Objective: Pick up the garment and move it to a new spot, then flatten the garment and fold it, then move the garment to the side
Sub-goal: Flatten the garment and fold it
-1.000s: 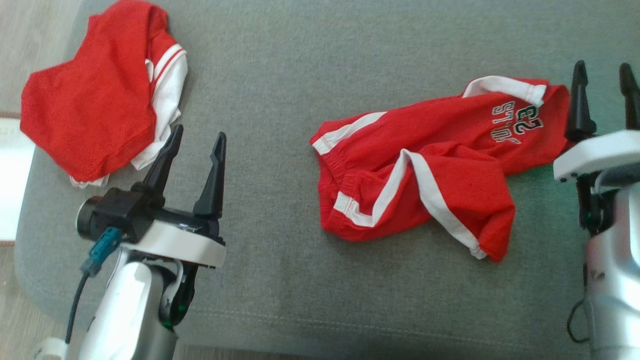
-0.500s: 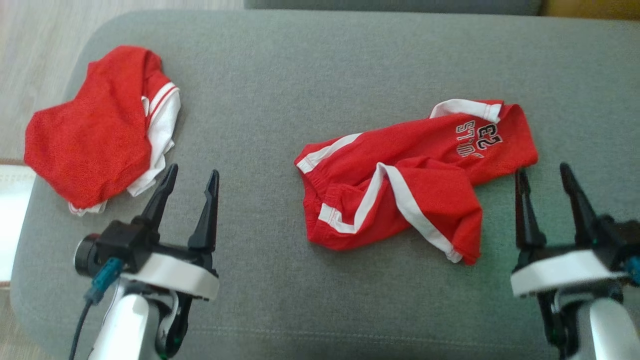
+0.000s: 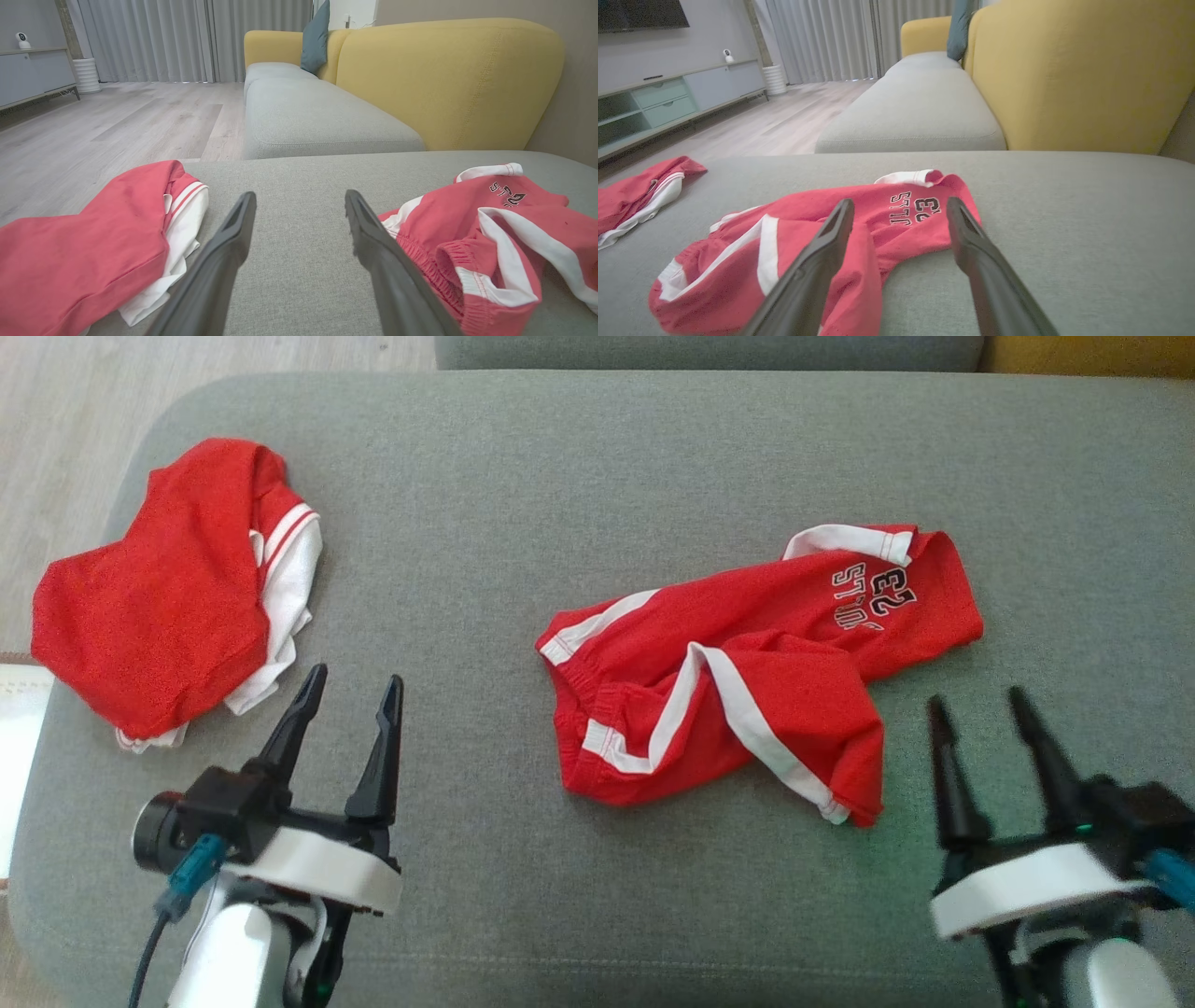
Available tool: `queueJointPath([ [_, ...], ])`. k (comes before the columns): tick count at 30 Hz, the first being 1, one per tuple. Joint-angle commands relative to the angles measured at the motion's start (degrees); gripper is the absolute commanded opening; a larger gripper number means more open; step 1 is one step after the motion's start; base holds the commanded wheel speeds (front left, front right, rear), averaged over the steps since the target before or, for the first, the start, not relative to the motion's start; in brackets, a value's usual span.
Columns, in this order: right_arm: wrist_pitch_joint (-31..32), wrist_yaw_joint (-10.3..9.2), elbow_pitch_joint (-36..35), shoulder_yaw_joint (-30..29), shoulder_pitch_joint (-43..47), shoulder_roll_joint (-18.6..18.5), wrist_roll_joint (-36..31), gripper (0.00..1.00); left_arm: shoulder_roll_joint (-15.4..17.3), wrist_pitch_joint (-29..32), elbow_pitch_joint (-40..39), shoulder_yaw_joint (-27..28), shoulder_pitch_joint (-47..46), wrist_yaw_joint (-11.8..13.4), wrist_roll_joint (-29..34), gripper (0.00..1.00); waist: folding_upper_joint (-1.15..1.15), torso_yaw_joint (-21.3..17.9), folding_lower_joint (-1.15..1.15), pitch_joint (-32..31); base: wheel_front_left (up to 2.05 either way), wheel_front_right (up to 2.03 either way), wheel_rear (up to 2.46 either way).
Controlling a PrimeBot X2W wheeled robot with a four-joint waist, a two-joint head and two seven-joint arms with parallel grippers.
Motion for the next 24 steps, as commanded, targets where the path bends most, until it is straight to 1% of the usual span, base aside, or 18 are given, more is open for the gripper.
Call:
queueJointPath([
  [1, 0.4, -0.04, -1.8, 1.9, -1.0, -0.3, 0.2, 1.00, 1.1, -0.3, -2.2, 2.5, -1.7, 0.1, 0.3, 1.00, 0.00, 0.0, 0.00, 0.1, 0.00, 0.00, 0.00],
  [3, 2.3, -0.04, -0.3, 3.8, -0.4, -0.3, 0.1, 1.00, 1.1, -0.3, -2.2, 2.4, -2.0, 0.1, 0.3, 1.00, 0.00, 0.2, 0.00, 0.4, 0.00, 0.00, 0.00],
  [7, 4.2, -0.04, 3.5, 6.6, -0.3, -0.3, 0.3, 1.00, 0.9, -0.3, -2.1, 2.2, -2.7, 0.0, 0.2, 1.00, 0.00, 0.5, 0.00, 1.2, 0.00, 0.00, 0.00],
  [16, 5.3, -0.04, 10.3, 7.7, -3.9, -0.3, 0.4, 1.00, 0.5, -0.3, -2.3, 2.0, -3.8, -0.2, 0.2, 1.00, 0.00, 1.0, 0.00, 3.2, 0.00, 0.00, 0.00],
  [17, 5.3, -0.04, 10.9, 7.6, -4.3, -0.3, 0.2, 0.90, 0.4, -0.3, -2.3, 2.0, -3.9, -0.2, 0.2, 1.00, 0.00, 1.0, 0.00, 3.3, 0.00, 0.00, 0.00],
  [19, 5.2, -0.04, 12.0, 7.3, -5.0, -0.3, 0.3, 0.38, 0.3, -0.3, -2.2, 2.0, -4.1, -0.3, 0.2, 1.00, 0.00, 1.1, 0.00, 3.6, 0.00, 0.00, 0.00],
  [20, 5.1, -0.04, 12.3, 7.1, -5.4, -0.3, 0.4, 0.00, 0.3, -0.3, -2.2, 2.0, -4.3, -0.4, 0.2, 1.00, 0.00, 1.1, 0.00, 3.8, 0.00, 0.00, 0.00],
  [24, 3.7, -0.04, 12.5, 6.3, -6.4, -0.3, 1.3, 0.00, 0.2, -0.3, -2.1, 2.1, -4.6, -0.5, 0.3, 1.00, 0.00, 1.2, 0.00, 4.1, 0.00, 0.00, 0.00],
])
